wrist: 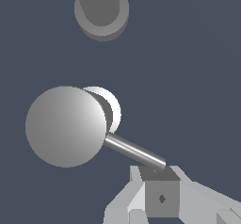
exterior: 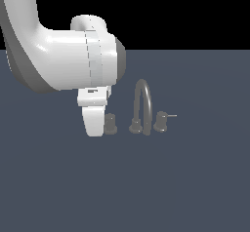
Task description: Turn on the faucet by rotating a designated handle.
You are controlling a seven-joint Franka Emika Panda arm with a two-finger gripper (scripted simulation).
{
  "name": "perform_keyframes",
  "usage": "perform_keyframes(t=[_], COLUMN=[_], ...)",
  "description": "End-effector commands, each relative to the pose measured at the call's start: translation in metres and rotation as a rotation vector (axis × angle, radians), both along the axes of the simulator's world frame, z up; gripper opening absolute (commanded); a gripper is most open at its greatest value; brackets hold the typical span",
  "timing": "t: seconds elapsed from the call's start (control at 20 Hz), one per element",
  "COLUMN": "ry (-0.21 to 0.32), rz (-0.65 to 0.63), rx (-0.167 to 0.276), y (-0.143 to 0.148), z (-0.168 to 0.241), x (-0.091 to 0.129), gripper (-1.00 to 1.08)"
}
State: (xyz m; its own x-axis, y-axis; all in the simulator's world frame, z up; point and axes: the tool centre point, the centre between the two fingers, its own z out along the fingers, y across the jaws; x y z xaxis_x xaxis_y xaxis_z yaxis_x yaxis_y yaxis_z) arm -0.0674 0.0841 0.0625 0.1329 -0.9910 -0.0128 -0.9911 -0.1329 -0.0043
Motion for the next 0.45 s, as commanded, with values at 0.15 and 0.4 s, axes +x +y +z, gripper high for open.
perform_keyframes(t=[0.15, 0.4], ry=[0.002, 0.003], rz=[-0.029, -0.050], rx=[-0.007, -0.013], y=[-0.036, -0.066], z=[0.000, 0.001], x=[0.009, 0.015], gripper=[-1.00, -1.00])
